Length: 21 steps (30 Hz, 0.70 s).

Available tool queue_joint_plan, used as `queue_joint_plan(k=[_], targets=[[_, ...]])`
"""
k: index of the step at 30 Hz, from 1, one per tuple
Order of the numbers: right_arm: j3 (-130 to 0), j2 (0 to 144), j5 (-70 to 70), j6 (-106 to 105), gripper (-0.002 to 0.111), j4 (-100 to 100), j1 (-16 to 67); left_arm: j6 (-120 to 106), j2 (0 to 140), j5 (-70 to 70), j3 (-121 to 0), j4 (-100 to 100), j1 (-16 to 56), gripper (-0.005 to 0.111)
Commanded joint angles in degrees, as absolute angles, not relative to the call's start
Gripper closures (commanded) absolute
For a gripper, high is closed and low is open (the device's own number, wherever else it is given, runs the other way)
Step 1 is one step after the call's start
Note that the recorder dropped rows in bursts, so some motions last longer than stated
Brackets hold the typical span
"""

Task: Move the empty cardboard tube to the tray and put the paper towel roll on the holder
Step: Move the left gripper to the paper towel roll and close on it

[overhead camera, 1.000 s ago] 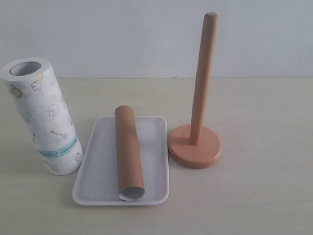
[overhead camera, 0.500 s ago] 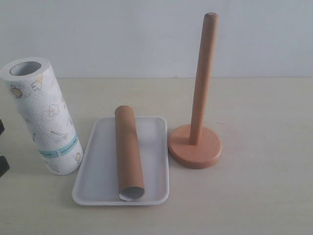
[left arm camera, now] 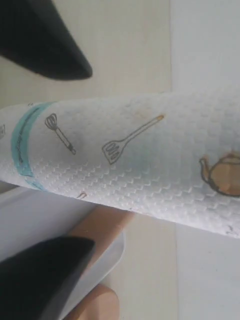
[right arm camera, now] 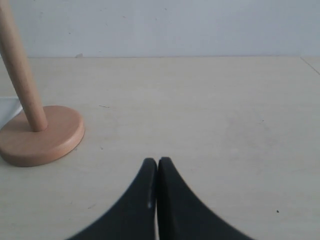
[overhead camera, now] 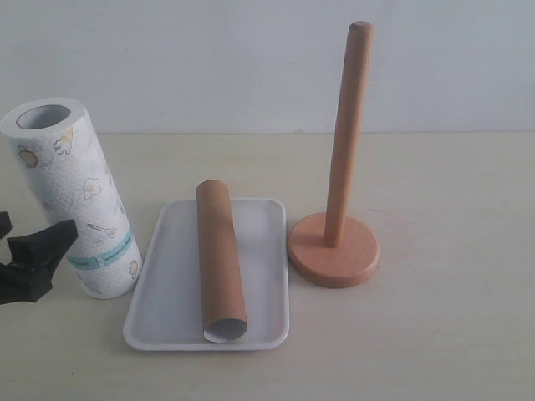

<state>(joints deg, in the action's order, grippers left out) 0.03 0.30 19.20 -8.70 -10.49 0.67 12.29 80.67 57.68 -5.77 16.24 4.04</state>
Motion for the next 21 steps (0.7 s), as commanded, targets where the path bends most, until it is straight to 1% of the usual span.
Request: queue_joint_plan(k=[1, 6, 21], targets=[[0.0, 0.0, 18.68, -8.91, 0.108, -9.93, 0.46, 10.4, 83.05, 61.74, -6.05, 17.16, 4.04, 0.01], [0.0, 0.0, 18.68, -8.91, 0.108, -9.93, 0.46, 9.15, 85.86, 66.04, -6.15, 17.98, 4.04, 0.01], [0.0, 0.0, 18.68, -8.91, 0.108, -9.93, 0.46, 7.86, 95.19, 66.17, -14.46, 21.42, 4.04, 0.01]])
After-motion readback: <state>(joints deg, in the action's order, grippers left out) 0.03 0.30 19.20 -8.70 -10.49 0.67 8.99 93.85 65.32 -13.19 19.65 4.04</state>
